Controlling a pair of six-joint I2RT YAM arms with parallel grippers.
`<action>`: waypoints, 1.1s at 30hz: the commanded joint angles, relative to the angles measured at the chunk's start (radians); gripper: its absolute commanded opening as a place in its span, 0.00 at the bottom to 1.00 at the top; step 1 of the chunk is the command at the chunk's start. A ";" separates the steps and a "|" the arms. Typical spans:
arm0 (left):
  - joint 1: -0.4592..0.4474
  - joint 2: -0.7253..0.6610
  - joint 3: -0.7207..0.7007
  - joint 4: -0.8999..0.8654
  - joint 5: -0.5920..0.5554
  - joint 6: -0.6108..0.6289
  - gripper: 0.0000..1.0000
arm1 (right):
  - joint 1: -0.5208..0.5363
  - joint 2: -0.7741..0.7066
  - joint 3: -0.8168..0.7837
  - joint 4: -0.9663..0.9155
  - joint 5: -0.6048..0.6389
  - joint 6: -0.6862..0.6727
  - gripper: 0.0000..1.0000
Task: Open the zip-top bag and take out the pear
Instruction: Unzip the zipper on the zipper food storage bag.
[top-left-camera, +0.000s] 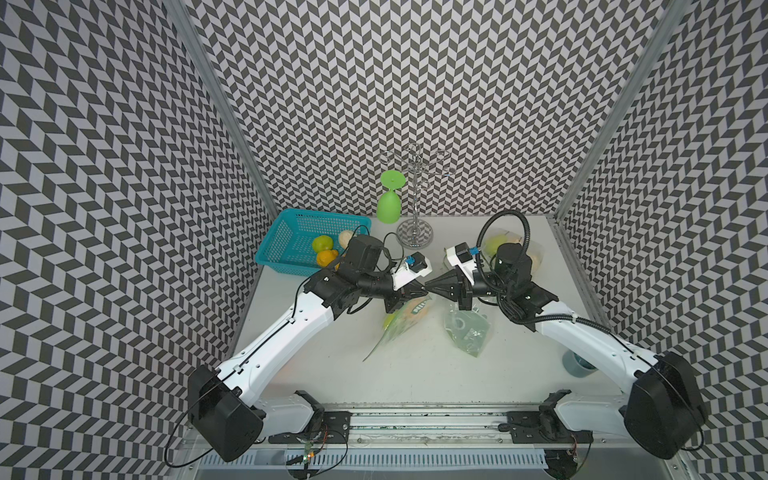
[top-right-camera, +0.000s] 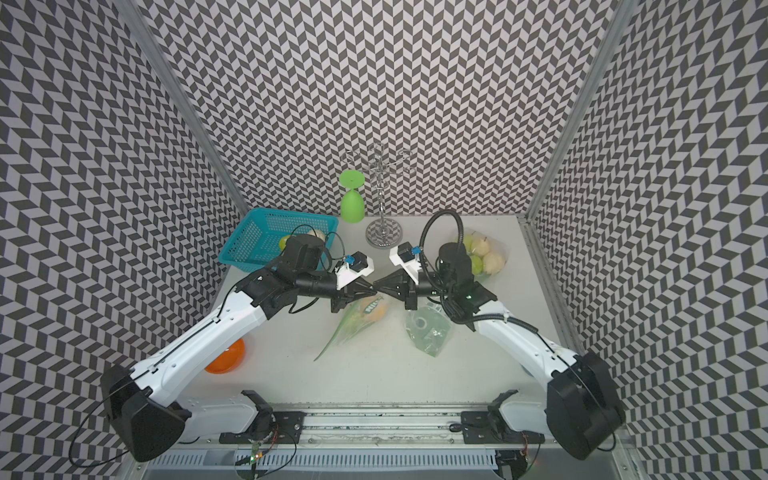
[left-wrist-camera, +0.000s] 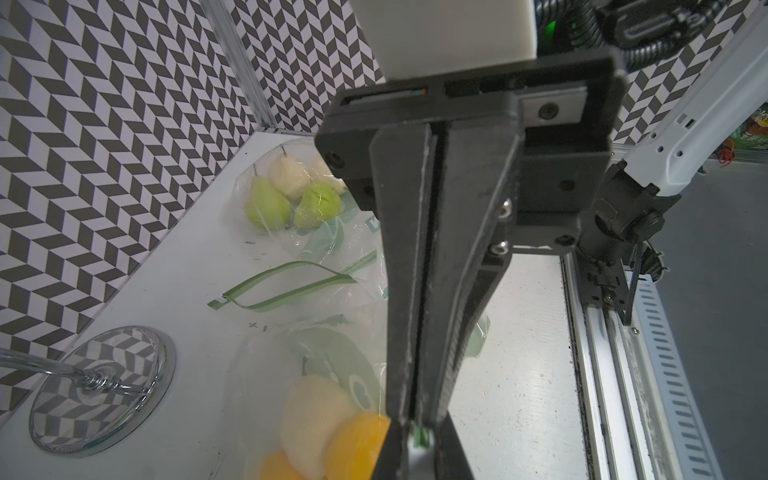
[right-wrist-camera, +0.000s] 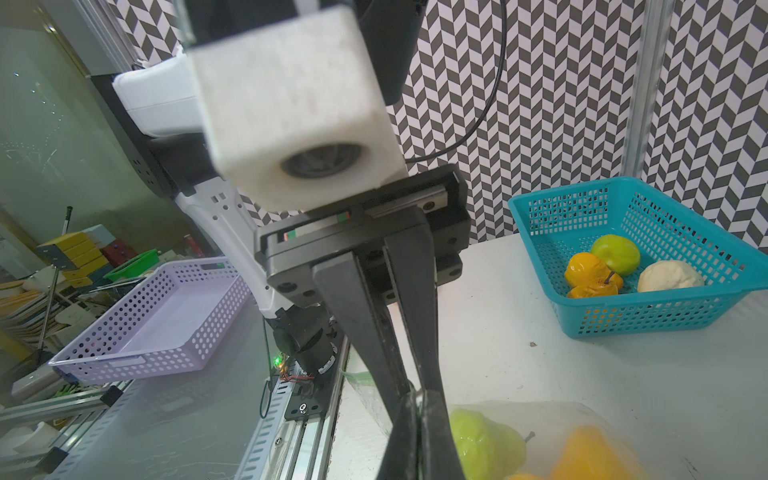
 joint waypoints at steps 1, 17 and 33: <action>0.020 -0.046 -0.010 0.004 -0.009 0.000 0.00 | -0.048 -0.027 0.017 0.033 0.097 0.040 0.00; 0.193 -0.124 -0.148 0.124 -0.327 -0.152 0.00 | -0.356 -0.161 -0.134 0.189 0.361 0.392 0.00; 0.196 -0.069 -0.093 0.227 -0.382 -0.211 0.00 | -0.351 -0.174 -0.172 0.338 0.137 0.440 0.00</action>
